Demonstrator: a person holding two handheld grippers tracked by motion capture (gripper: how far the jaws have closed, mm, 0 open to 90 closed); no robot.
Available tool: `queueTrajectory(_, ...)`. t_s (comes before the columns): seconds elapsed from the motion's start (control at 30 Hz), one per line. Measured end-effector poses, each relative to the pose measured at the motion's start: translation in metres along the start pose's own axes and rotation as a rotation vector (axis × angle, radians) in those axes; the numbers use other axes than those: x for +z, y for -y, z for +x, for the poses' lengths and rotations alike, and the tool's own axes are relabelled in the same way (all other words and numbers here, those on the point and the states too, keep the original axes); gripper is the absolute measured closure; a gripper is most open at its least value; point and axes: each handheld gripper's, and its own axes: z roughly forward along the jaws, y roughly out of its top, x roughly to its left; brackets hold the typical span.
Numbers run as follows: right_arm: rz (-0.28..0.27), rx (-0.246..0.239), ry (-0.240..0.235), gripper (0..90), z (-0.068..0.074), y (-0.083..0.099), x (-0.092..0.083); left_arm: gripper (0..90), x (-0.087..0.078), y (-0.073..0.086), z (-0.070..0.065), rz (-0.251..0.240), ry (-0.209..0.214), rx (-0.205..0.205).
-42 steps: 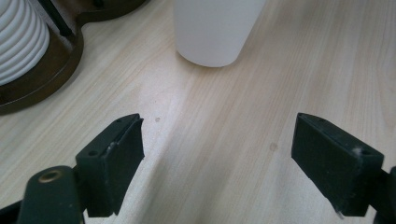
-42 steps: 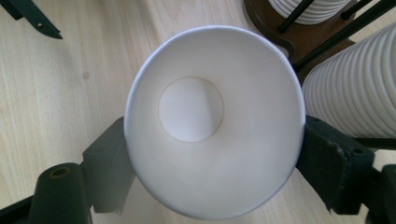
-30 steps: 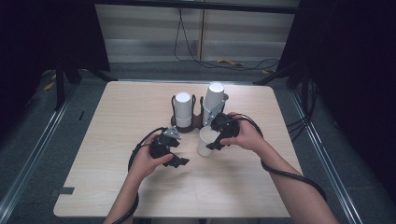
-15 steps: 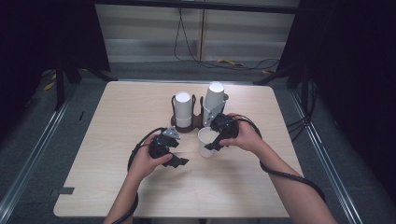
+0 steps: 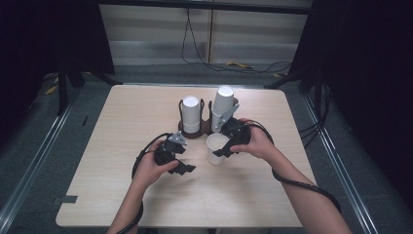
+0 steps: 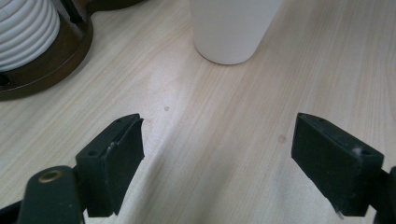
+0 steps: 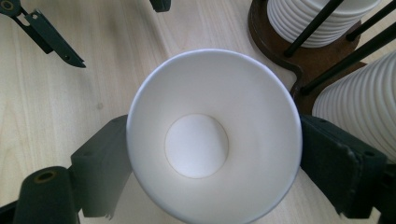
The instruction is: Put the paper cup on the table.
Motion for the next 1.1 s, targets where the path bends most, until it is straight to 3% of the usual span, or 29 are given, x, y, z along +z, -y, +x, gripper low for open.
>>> queueTrajectory(0.43,-0.044,0.027,0.002,14.0,0.001,0.012,-0.008,16.8,-0.001,0.001,0.001,0.017,0.000,0.007)
queueTrajectory(0.8,-0.044,0.044,-0.004,13.8,-0.001,0.018,-0.017,16.8,0.000,0.003,-0.001,0.013,-0.001,-0.002)
queueTrajectory(1.1,-0.062,0.061,-0.005,13.6,0.000,0.033,-0.025,16.8,0.002,0.003,-0.001,0.020,0.005,0.008)
